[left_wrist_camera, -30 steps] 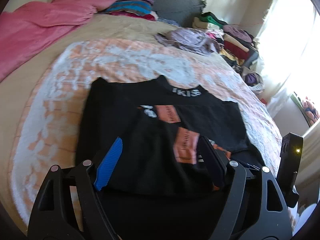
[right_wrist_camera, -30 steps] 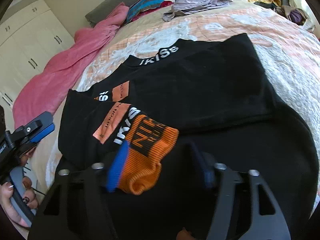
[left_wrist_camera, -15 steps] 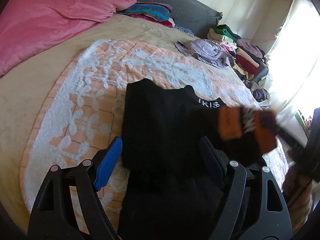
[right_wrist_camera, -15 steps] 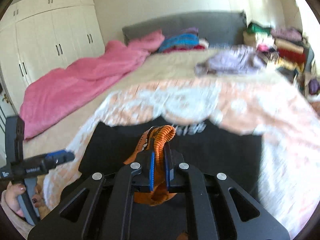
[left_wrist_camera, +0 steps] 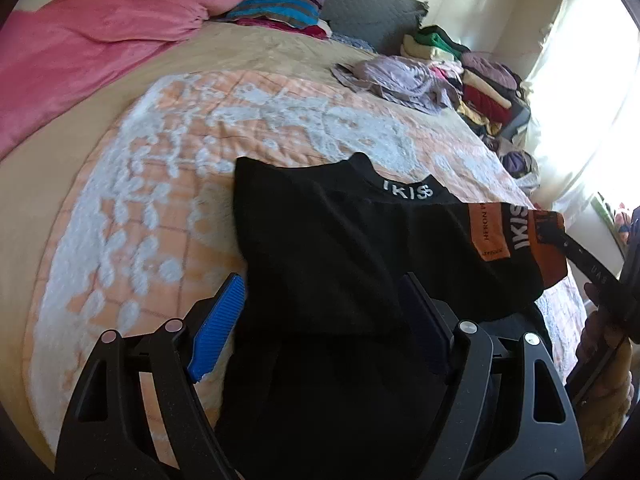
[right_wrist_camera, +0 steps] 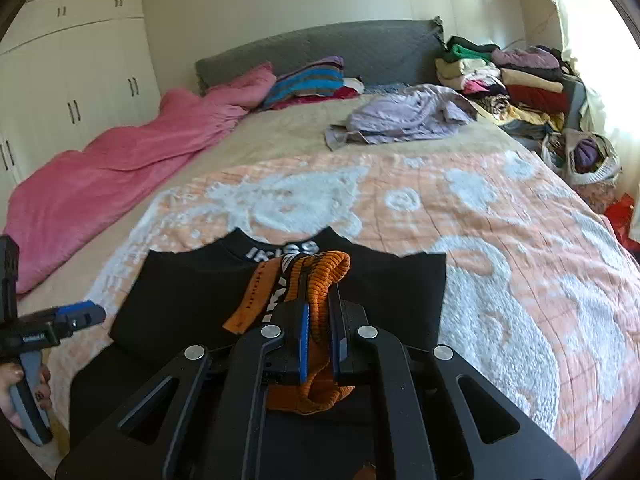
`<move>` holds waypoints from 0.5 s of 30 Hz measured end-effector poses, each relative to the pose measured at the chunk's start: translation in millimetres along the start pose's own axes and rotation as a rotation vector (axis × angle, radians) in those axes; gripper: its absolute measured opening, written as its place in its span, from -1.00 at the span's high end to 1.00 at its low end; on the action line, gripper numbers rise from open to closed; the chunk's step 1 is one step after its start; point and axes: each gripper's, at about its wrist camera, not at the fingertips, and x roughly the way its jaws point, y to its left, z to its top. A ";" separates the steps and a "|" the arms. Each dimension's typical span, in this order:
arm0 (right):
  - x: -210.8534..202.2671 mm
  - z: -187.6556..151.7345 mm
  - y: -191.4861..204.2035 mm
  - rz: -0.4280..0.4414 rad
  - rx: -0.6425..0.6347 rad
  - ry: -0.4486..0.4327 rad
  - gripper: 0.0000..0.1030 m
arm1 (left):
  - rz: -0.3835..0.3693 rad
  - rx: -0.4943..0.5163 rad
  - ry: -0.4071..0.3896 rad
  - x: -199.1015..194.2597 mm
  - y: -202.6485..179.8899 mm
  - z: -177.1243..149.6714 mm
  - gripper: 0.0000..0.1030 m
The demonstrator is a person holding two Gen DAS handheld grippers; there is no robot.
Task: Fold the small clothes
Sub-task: 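Grasp the cuff with the right tool and straighten it while the left tool releases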
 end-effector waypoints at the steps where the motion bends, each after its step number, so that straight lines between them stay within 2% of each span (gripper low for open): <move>1: 1.8 -1.8 -0.8 -0.006 0.003 0.005 0.87 | -0.001 0.010 0.004 3.8 -4.0 1.9 -0.39; 15: 14.4 -19.5 -7.2 -0.063 -0.014 0.054 0.87 | 0.006 0.096 0.068 48.9 -26.2 8.9 -0.39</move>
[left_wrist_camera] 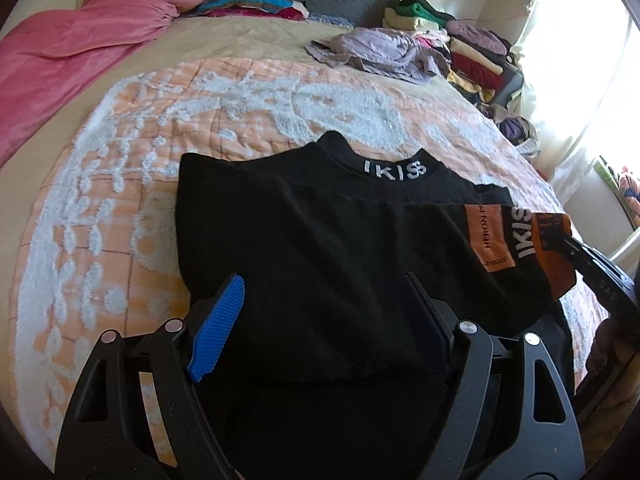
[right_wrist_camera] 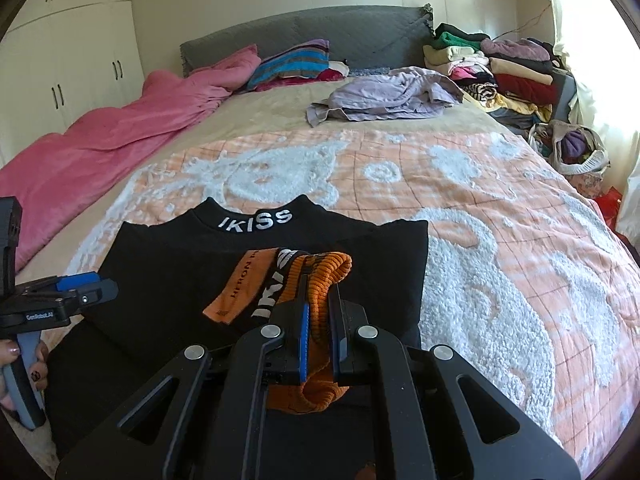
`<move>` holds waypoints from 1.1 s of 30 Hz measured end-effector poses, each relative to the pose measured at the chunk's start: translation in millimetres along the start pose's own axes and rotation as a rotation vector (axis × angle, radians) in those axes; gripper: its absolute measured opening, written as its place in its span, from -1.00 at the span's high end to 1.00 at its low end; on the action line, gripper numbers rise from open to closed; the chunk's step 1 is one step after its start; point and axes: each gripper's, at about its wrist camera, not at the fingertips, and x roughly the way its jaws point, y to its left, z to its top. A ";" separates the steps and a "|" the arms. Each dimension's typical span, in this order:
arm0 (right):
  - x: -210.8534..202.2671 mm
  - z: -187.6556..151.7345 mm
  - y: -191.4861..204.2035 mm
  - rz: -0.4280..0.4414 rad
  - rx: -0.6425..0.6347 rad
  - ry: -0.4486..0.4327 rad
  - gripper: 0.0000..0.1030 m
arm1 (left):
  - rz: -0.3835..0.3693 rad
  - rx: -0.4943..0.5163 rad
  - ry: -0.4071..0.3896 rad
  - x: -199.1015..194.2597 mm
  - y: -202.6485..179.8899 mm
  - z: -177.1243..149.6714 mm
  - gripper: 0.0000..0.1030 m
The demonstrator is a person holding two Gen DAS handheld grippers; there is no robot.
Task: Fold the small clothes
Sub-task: 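Grasp the cuff with the right tool and straighten it while the left tool releases, then release the orange cuff with the right tool and pull both tools back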
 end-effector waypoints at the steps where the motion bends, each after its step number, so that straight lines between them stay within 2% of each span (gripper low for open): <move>1: 0.5 -0.3 -0.3 -0.003 0.001 0.000 0.87 | 0.001 0.000 0.004 2.1 0.7 0.1 -0.39; 4: 3.1 -0.9 -0.8 -0.020 0.004 0.007 0.85 | 0.000 -0.001 0.010 6.3 1.3 0.5 -0.39; 6: 3.8 -1.4 -2.1 -0.038 0.008 0.011 0.70 | -0.002 0.004 0.014 7.9 1.5 0.2 -0.39; 10: 2.4 -1.0 -3.5 -0.076 0.018 0.006 0.67 | -0.004 0.016 0.033 11.8 2.4 -1.5 -0.39; 11: 0.8 -1.5 -3.2 -0.073 0.017 0.004 0.60 | -0.005 0.019 0.037 12.7 2.8 -2.3 -0.39; 15: -3.1 -4.5 5.7 -0.045 -0.005 0.007 0.41 | -0.012 0.026 0.051 15.2 5.2 -6.5 -0.39; 21: 7.6 -11.8 35.0 0.026 -0.054 0.074 0.37 | -0.045 0.009 0.068 15.7 15.4 -11.6 -0.39; 22: 10.5 -13.6 38.8 0.039 -0.053 0.087 0.33 | -0.047 0.009 0.072 15.8 16.1 -12.1 -0.39; 23: 11.9 -15.0 40.6 0.048 -0.046 0.093 0.17 | -0.052 0.011 0.076 15.8 17.1 -12.8 -0.39; 24: 12.8 -16.2 41.3 0.053 -0.040 0.098 0.10 | -0.059 0.013 0.080 15.5 18.7 -14.0 -0.39; 29: 23.0 -24.0 42.7 0.047 -0.038 0.135 0.10 | -0.063 0.029 0.076 14.4 19.9 -18.3 -0.39; 33: 36.6 -31.0 30.2 -0.016 0.003 0.197 0.10 | -0.061 0.035 0.073 14.6 20.5 -19.9 -0.39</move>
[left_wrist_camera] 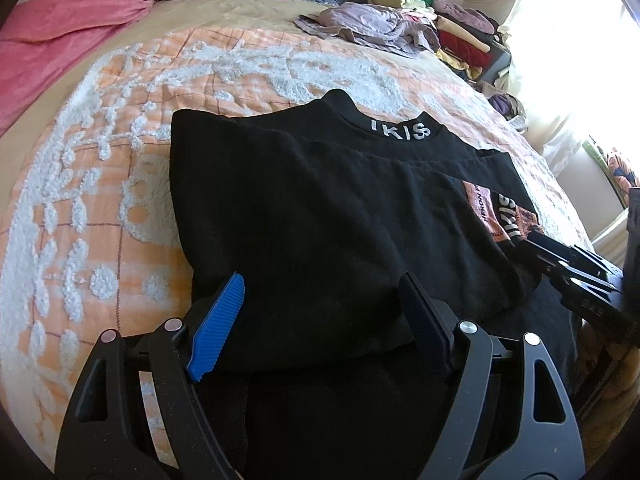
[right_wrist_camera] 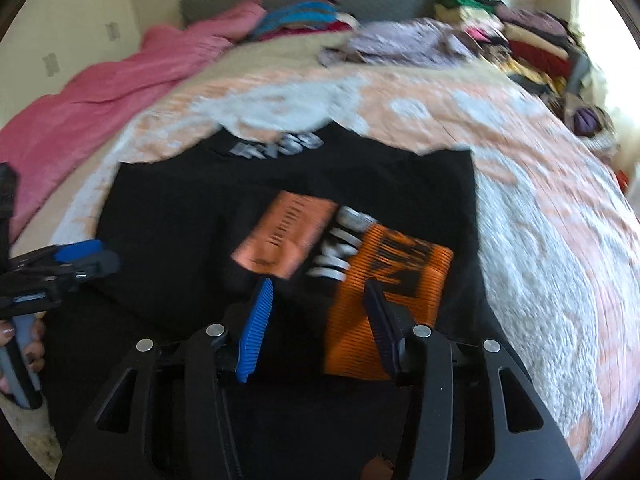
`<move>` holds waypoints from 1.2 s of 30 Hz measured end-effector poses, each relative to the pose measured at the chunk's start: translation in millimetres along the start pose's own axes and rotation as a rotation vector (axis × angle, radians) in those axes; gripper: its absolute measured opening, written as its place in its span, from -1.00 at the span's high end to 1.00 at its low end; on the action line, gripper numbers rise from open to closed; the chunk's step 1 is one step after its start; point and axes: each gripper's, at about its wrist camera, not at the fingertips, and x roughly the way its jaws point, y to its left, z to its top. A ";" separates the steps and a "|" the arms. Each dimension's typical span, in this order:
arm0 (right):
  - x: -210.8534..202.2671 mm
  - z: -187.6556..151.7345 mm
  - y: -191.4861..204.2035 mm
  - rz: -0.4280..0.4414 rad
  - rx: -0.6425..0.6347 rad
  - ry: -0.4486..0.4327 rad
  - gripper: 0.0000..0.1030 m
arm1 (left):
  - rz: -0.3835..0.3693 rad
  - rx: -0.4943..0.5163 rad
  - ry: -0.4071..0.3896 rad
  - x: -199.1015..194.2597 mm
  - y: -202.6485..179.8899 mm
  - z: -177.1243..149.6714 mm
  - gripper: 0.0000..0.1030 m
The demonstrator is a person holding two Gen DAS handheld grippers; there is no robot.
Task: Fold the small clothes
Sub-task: 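Release the orange cuff with the right tool and pull both tools back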
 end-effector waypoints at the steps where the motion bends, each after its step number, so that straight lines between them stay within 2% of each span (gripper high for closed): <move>1: 3.3 -1.6 -5.6 0.010 0.020 0.009 0.10 | -0.002 -0.003 0.000 0.0 0.0 0.4 -0.39; 3: 5.3 -5.2 -11.4 0.034 0.052 0.005 0.10 | -0.003 -0.004 0.000 0.1 -0.4 -0.3 -0.39; 18: -23.0 -14.5 -14.5 0.023 0.065 -0.074 -0.09 | 0.013 0.003 -0.027 -8.2 -1.9 -4.4 -0.39; 20: -26.9 -15.6 -14.8 0.015 0.068 -0.087 -0.22 | 0.007 -0.002 -0.040 -12.8 -0.7 -5.8 -0.39; 23: -30.6 -16.4 -15.1 0.012 0.077 -0.096 -0.26 | 0.002 -0.002 -0.056 -19.6 -1.4 -9.2 -0.40; 26: -34.3 -17.6 -13.3 0.006 0.079 -0.103 -0.40 | -0.002 0.001 -0.069 -26.1 -1.9 -11.5 -0.42; 28: -36.5 -18.3 -11.6 0.005 0.082 -0.105 -0.41 | -0.014 -0.003 -0.075 -29.9 -0.5 -12.6 -0.45; 31: -41.3 -19.1 -8.3 0.001 0.079 -0.113 -0.53 | -0.019 -0.007 -0.079 -34.0 1.7 -13.6 -0.47; 34: -47.8 -19.6 -4.9 -0.010 0.071 -0.132 -0.63 | -0.003 -0.008 -0.097 -40.9 5.0 -16.2 -0.64; 36: -52.3 -20.2 -4.5 -0.007 0.078 -0.144 -0.72 | 0.008 -0.006 -0.104 -44.8 6.5 -16.4 -0.67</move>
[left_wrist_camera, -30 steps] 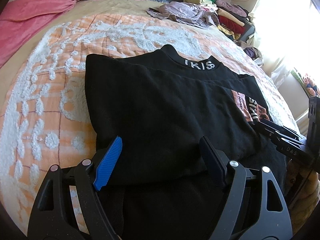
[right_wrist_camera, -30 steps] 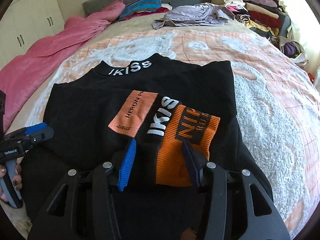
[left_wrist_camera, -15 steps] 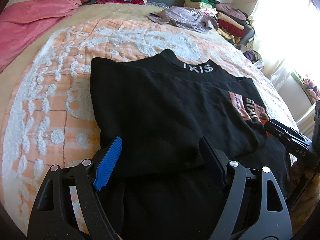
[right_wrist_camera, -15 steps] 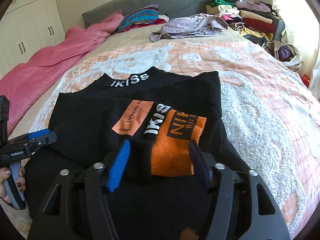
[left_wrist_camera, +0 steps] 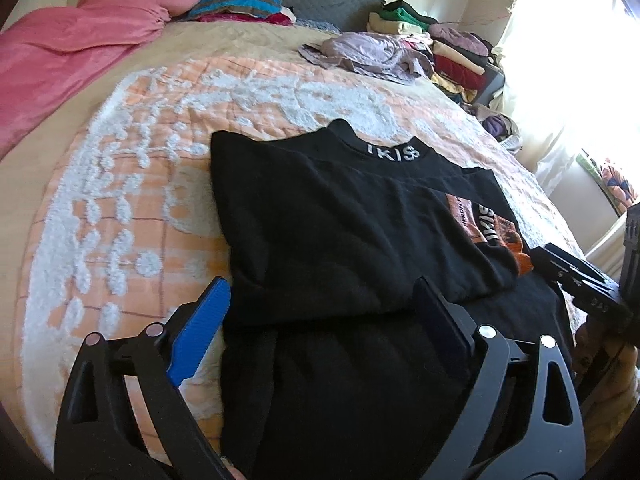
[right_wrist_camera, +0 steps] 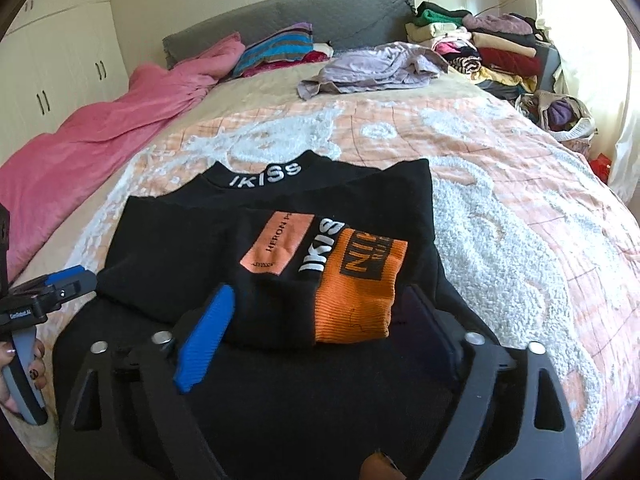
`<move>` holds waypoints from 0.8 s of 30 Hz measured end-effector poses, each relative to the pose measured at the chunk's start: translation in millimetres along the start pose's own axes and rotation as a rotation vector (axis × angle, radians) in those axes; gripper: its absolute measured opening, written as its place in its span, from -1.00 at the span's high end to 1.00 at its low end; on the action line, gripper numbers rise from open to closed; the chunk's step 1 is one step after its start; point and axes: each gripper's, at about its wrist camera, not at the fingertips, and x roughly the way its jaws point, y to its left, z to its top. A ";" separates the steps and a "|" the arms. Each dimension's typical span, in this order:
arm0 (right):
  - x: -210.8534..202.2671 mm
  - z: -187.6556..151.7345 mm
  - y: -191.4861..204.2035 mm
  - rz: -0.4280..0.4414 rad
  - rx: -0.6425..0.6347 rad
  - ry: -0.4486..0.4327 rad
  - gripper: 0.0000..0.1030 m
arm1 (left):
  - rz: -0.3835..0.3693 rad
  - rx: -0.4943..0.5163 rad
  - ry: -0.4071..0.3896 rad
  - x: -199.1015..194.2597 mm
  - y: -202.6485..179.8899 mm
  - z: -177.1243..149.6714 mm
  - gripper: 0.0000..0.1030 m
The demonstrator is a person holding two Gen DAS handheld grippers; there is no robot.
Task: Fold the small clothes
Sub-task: 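Release the orange cuff with the right tool and pull both tools back, then move both open tools to the hem edge of the black sweatshirt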
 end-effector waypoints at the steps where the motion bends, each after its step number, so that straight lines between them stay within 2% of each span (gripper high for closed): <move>1: -2.4 -0.1 0.0 0.003 0.001 -0.005 -0.72 | 0.005 0.003 -0.005 -2.9 -0.2 -0.3 -0.67; 3: -4.8 0.4 1.2 -0.001 0.002 -0.010 -0.76 | 0.010 0.003 -0.010 -6.9 -0.2 -0.9 -0.81; 24: -49.1 -3.4 -0.9 0.012 0.001 -0.070 -0.82 | 0.074 -0.003 -0.034 -52.1 2.2 -16.2 -0.81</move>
